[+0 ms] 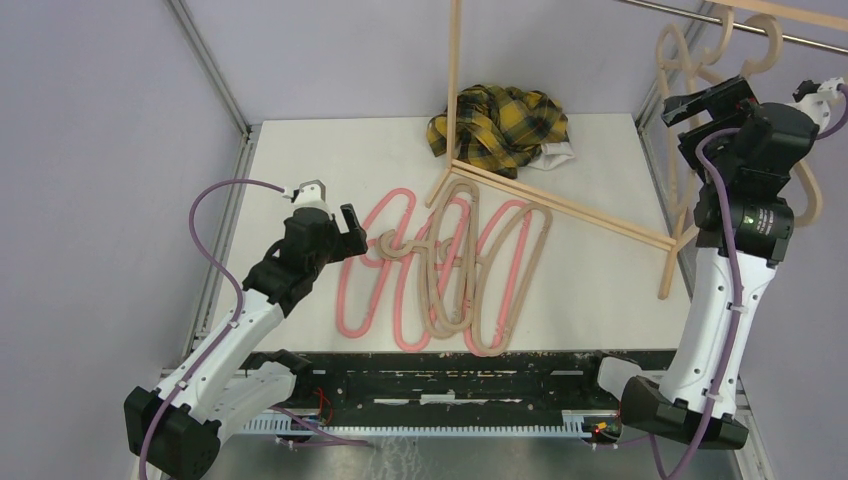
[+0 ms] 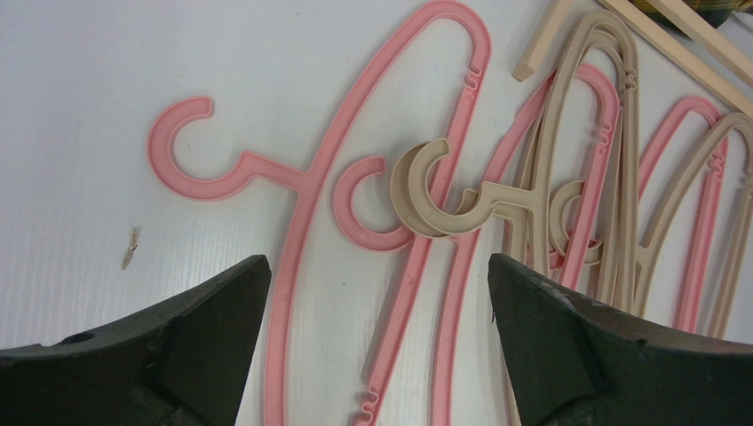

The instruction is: Organize the hangers

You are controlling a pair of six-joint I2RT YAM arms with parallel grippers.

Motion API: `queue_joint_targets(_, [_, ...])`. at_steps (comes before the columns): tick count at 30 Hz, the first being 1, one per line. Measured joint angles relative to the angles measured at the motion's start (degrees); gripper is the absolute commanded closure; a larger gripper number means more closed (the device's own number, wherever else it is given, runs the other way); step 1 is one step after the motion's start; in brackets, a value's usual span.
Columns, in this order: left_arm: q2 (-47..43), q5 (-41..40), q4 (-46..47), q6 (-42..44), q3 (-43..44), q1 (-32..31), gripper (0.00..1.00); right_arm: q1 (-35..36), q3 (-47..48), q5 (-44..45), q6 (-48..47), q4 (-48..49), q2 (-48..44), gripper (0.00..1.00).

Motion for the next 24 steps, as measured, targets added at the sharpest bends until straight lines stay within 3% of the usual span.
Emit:
queue_joint_targets(19, [0.11,0.13,0.02,0.00,0.00,0.00,0.01,0.00,6.29,-10.56,-10.54,3.30,-0.37,0.05])
queue_joint_targets(22, [0.11,0.15,0.02,0.00,0.00,0.00,0.01,0.00,8.31,-12.79,-10.49,4.98,0.59,0.09])
queue_joint_targets(24, [0.11,0.15,0.04,0.00,0.00,0.00,0.01,0.00,9.51,-14.12,-10.25,6.25,1.09,0.19])
